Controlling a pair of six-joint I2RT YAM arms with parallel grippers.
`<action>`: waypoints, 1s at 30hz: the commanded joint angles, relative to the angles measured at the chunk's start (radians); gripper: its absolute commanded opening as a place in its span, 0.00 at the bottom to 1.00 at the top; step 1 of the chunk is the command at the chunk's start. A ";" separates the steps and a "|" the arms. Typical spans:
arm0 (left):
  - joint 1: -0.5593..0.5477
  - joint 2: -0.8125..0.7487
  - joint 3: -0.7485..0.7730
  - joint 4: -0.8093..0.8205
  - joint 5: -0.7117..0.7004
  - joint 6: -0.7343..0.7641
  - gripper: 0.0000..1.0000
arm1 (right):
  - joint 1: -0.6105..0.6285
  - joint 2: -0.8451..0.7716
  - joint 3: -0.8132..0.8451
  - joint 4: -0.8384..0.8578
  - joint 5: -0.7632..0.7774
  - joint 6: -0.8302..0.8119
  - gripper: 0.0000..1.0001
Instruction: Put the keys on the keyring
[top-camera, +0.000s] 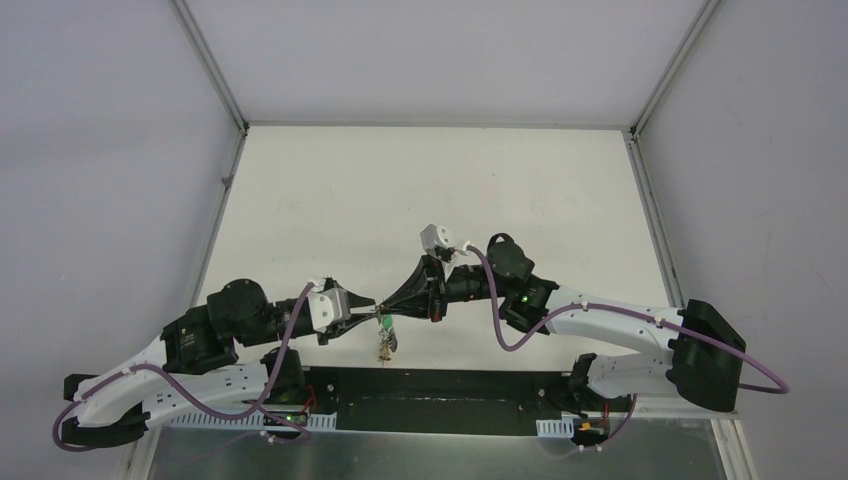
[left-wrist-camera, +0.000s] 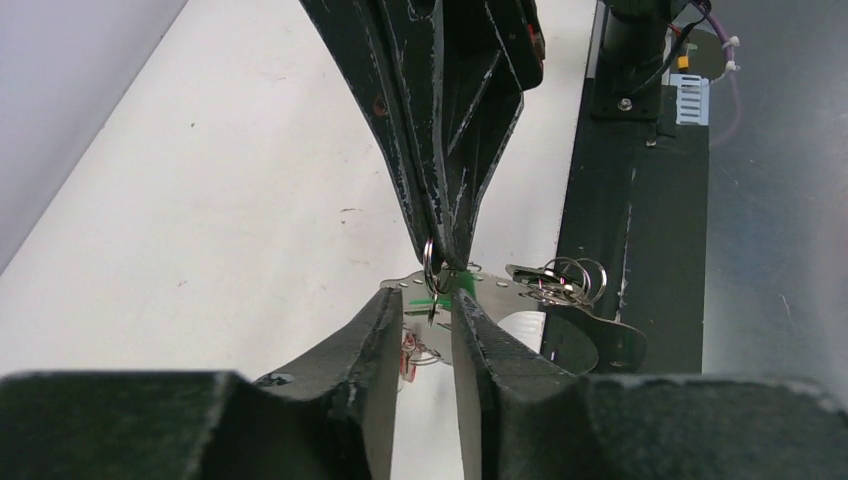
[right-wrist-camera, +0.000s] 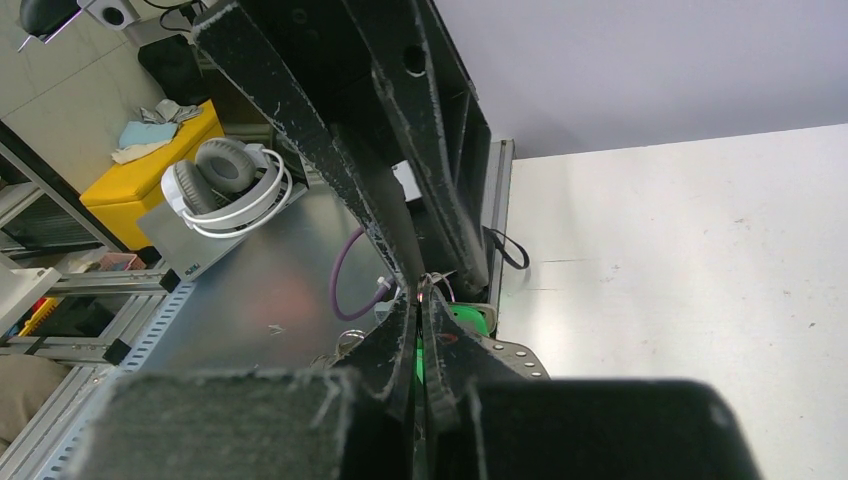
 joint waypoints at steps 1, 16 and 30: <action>-0.006 0.011 -0.002 0.063 0.036 0.027 0.22 | 0.004 -0.042 0.017 0.071 0.013 -0.005 0.00; -0.007 0.044 -0.002 -0.006 0.044 -0.022 0.05 | 0.004 -0.051 0.014 0.071 0.043 -0.013 0.00; -0.006 0.085 -0.021 0.043 0.101 -0.034 0.00 | 0.004 -0.052 0.014 0.075 0.057 -0.016 0.00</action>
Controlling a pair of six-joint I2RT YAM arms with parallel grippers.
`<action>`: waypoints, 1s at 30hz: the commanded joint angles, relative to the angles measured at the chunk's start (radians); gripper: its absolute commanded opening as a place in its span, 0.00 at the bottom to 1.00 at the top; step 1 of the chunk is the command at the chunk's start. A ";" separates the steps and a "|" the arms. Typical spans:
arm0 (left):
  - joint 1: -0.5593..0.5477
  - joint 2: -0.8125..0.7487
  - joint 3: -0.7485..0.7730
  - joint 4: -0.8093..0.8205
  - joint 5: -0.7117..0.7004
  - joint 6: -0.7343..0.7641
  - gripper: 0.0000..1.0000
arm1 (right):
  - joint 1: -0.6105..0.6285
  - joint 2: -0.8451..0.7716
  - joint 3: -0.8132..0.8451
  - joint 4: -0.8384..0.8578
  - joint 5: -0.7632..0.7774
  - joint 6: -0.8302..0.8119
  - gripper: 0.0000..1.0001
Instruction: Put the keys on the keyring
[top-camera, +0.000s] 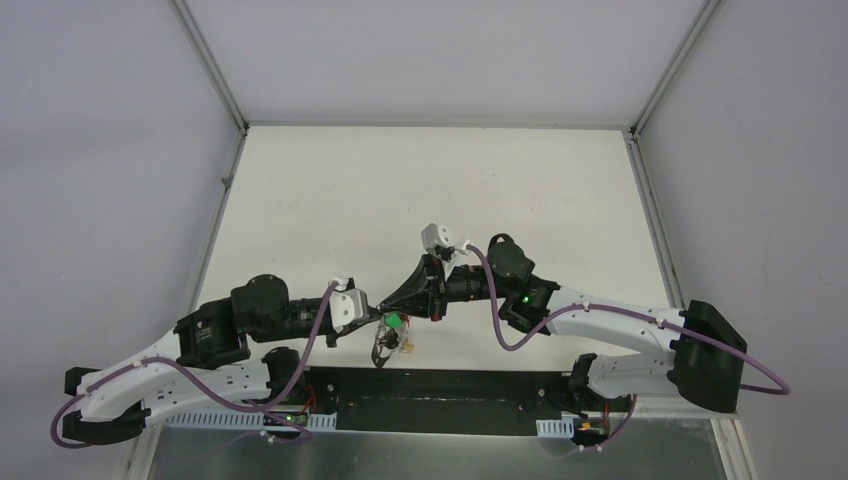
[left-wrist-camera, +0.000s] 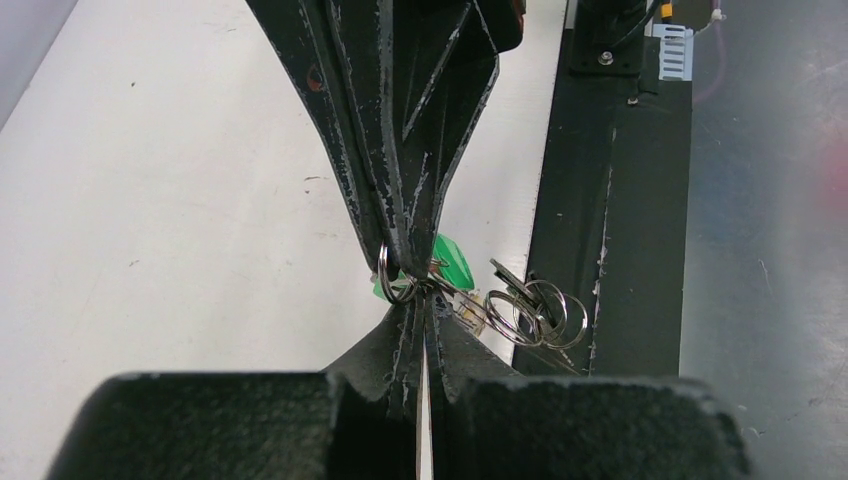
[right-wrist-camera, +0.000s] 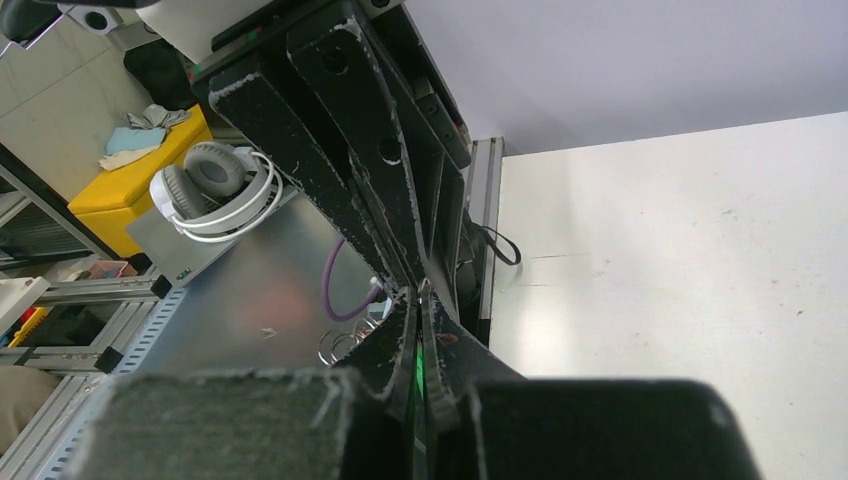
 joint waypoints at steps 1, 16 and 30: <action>-0.006 0.006 -0.022 0.072 0.070 -0.019 0.00 | 0.004 -0.044 0.017 0.094 0.027 -0.014 0.00; -0.007 -0.159 -0.037 0.004 -0.151 -0.157 0.61 | 0.002 -0.062 0.021 -0.142 0.194 -0.095 0.00; -0.006 -0.216 -0.056 -0.068 -0.333 -0.441 0.95 | -0.045 0.274 0.273 -0.365 0.296 -0.149 0.00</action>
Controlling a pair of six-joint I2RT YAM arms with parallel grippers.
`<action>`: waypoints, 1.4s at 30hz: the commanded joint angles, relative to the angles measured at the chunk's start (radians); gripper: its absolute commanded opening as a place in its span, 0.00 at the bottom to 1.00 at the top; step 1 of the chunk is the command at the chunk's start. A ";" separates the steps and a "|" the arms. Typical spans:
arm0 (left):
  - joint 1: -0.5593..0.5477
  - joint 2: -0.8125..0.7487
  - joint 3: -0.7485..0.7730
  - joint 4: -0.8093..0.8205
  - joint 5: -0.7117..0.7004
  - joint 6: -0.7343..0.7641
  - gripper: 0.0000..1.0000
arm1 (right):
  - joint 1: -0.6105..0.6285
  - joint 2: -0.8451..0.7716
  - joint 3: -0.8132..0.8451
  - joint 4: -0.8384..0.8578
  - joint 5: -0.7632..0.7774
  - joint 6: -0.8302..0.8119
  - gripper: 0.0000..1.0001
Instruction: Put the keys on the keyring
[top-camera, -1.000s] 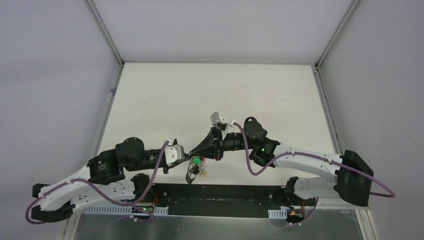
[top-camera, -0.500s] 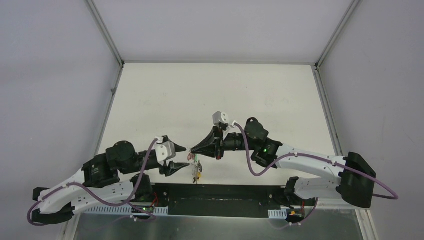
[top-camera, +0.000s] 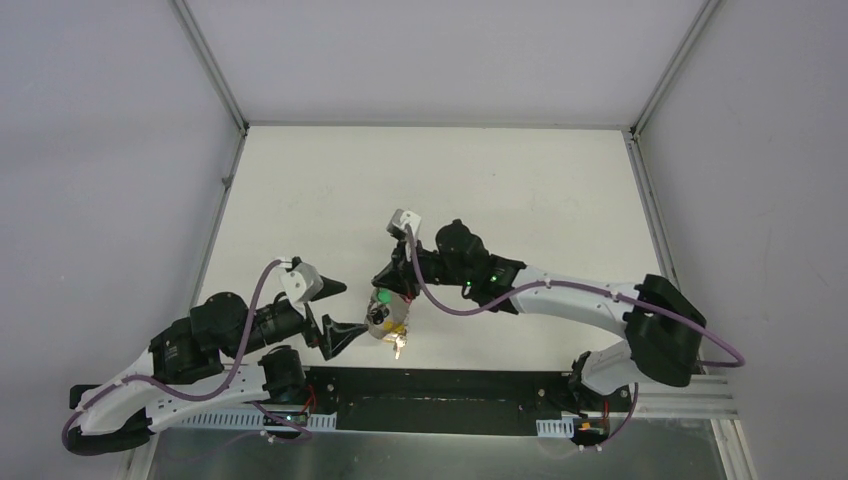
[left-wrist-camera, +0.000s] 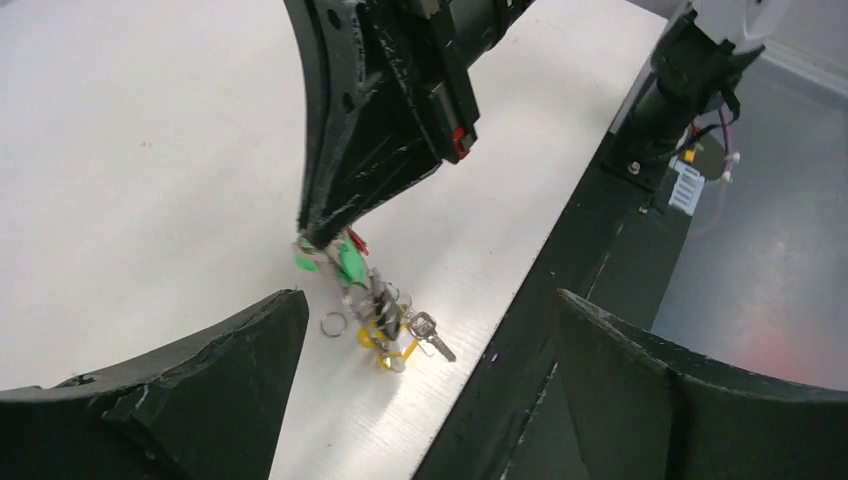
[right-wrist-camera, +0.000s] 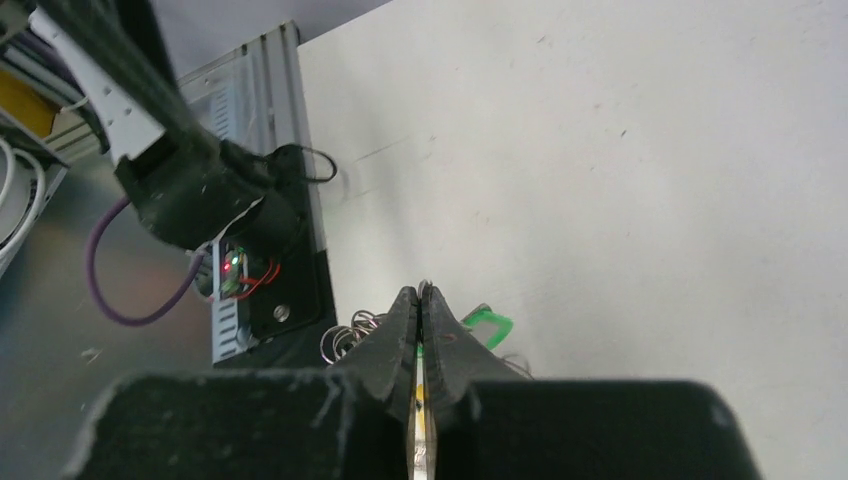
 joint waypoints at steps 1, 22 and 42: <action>-0.007 0.023 -0.001 -0.022 -0.118 -0.159 0.97 | -0.023 0.112 0.153 -0.032 0.016 -0.028 0.00; 0.012 0.469 0.060 -0.011 -0.239 -0.369 0.99 | -0.262 0.171 0.173 -0.023 0.016 -0.005 0.80; 0.893 0.888 -0.011 0.362 0.309 -0.130 0.99 | -0.739 -0.524 -0.371 -0.344 0.150 -0.102 1.00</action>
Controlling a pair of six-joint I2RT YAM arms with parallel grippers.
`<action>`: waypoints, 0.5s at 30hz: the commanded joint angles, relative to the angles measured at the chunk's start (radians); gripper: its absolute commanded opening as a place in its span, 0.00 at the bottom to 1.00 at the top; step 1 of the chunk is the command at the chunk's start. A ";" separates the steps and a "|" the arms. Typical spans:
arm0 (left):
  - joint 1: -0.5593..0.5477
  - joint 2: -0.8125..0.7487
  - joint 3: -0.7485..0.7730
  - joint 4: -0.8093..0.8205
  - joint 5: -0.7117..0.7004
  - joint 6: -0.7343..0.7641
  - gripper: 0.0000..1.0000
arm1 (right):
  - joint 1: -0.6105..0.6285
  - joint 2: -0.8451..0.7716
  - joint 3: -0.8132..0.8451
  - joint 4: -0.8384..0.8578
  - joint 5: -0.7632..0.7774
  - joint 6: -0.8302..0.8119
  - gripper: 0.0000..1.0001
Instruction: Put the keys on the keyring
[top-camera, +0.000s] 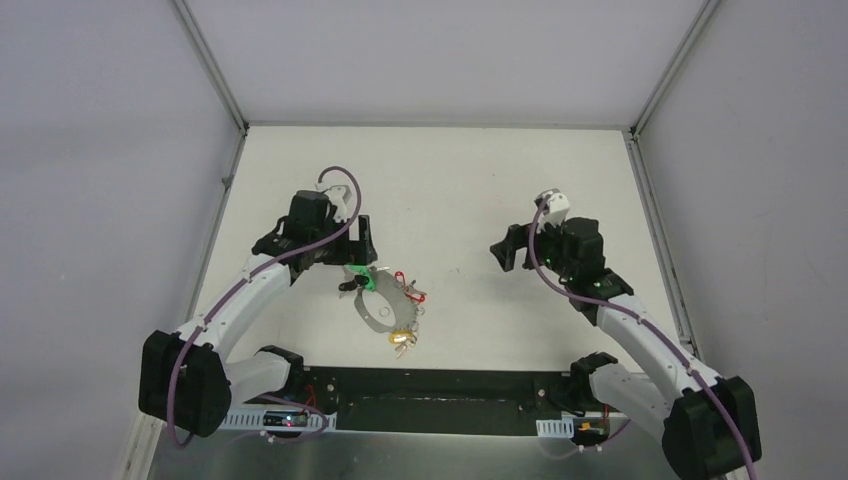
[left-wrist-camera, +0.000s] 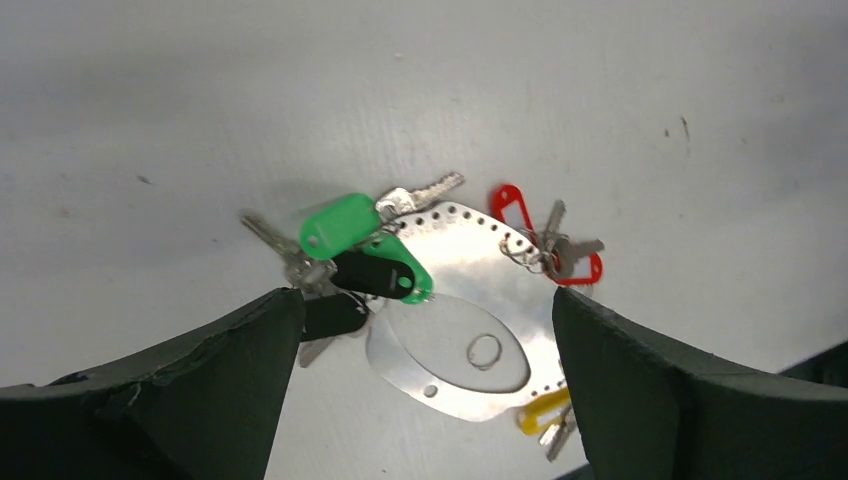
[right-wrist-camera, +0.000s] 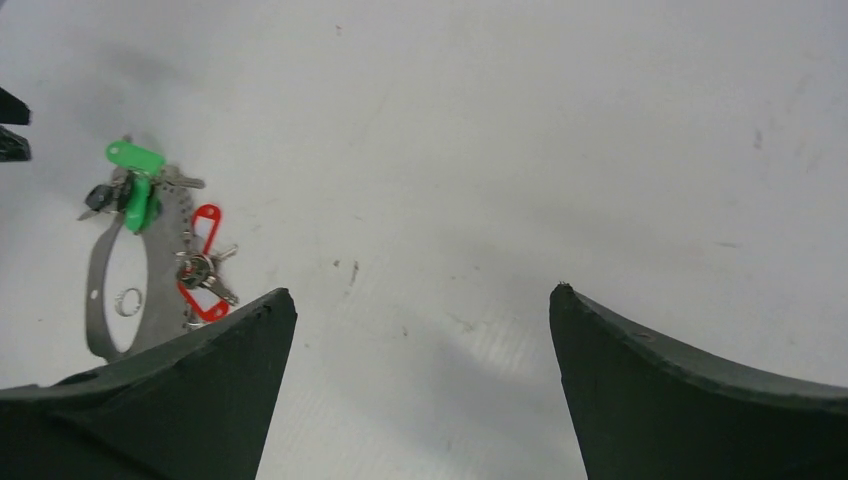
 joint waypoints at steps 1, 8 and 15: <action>0.069 -0.025 -0.074 0.212 -0.070 0.112 0.99 | -0.068 -0.115 -0.046 -0.115 0.122 -0.085 1.00; 0.106 -0.117 -0.292 0.603 -0.268 0.254 0.99 | -0.144 -0.128 -0.139 -0.055 0.350 -0.160 1.00; 0.109 -0.010 -0.400 0.849 -0.496 0.291 0.99 | -0.192 0.036 -0.209 0.248 0.390 -0.159 1.00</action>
